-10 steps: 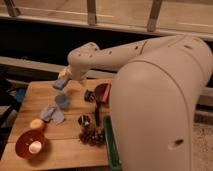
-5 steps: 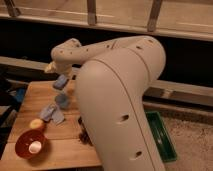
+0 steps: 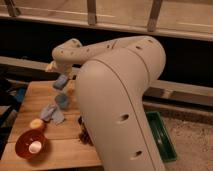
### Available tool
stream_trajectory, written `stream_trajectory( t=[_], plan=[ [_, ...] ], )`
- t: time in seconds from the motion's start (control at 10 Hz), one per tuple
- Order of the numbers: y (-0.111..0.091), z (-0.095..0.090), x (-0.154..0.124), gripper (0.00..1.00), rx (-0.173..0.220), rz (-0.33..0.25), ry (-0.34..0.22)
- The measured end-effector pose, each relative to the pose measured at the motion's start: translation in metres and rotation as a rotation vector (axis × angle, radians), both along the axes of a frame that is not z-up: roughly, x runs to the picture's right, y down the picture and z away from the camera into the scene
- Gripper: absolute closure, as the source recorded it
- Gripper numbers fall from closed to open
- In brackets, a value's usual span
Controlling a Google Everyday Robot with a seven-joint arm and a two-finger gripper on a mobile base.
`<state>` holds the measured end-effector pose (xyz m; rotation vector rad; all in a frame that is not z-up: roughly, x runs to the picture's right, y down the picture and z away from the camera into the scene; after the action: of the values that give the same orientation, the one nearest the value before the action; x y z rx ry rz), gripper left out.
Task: Place sponge in plastic cup
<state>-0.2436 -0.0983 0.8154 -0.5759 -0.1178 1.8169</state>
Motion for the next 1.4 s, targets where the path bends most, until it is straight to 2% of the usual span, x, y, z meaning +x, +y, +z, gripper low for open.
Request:
stream_trajectory(
  t=[0.3,0.5,0.8,1.0,1.1,1.4],
  plan=[
    [-0.005,0.022,-0.020,0.20,0.006,0.027,-0.071],
    [-0.001,0.045,-0.027,0.20,-0.017,0.050,-0.092],
    [0.008,0.071,-0.012,0.20,-0.063,0.080,-0.078],
    [0.011,0.080,-0.009,0.20,-0.086,0.088,-0.072],
    [0.013,0.087,-0.006,0.25,-0.099,0.097,-0.070],
    [0.015,0.095,-0.008,0.52,-0.114,0.098,-0.069]
  ],
)
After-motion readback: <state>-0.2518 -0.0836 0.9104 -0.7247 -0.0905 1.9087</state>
